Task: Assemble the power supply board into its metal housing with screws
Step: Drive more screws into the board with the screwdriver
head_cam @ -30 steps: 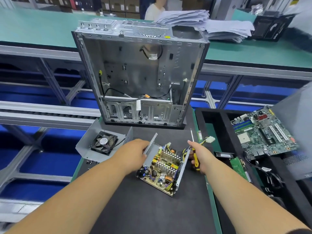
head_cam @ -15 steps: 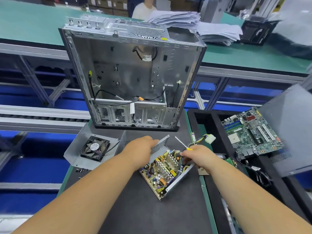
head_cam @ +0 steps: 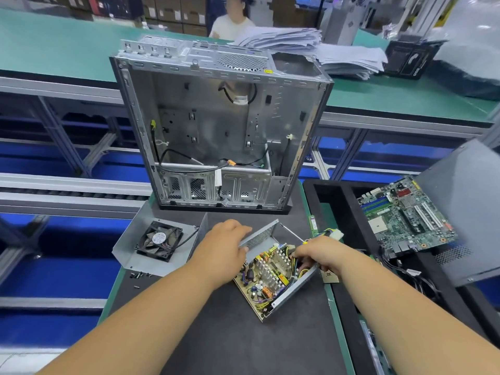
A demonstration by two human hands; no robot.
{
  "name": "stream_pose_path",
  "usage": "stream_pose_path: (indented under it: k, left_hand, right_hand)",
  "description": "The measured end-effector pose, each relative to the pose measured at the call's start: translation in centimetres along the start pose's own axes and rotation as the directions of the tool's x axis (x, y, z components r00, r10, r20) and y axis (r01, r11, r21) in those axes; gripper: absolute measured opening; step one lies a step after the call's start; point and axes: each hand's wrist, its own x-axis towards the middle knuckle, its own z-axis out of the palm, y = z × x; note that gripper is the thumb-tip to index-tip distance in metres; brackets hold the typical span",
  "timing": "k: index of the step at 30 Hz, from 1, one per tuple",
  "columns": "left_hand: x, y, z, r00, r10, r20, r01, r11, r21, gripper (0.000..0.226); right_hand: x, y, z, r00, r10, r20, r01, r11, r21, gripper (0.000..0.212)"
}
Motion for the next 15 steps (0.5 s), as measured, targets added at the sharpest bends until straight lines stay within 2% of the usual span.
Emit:
stream_pose_path:
  k: [5, 9, 12, 15]
  left_hand:
    - [-1.5, 1.3, -0.4, 0.998, 0.035, -0.047, -0.036, 0.999, -0.038, 0.046]
    - [-2.4, 3.1, 0.0, 0.997, 0.052, -0.053, -0.055, 0.996, -0.075, 0.034]
    - [-2.4, 5.2, 0.9, 0.998, 0.016, 0.066, -0.005, 0.988, -0.154, 0.021]
    - [-2.0, 7.0, 2.2, 0.977, -0.04, 0.211, 0.085, 0.974, -0.208, 0.019]
  right_hand:
    - [-1.0, -0.1, -0.3, 1.0, 0.007, 0.01, -0.008, 0.986, 0.168, 0.012]
    - [-1.7, 0.3, -0.9, 0.994, -0.105, -0.03, 0.109, 0.975, 0.194, 0.015]
    - [-1.7, 0.8, -1.0, 0.986, -0.149, -0.079, 0.158, 0.981, 0.116, 0.013]
    - [-1.7, 1.0, -0.8, 0.977, -0.184, -0.103, 0.184, 0.983, -0.017, 0.018]
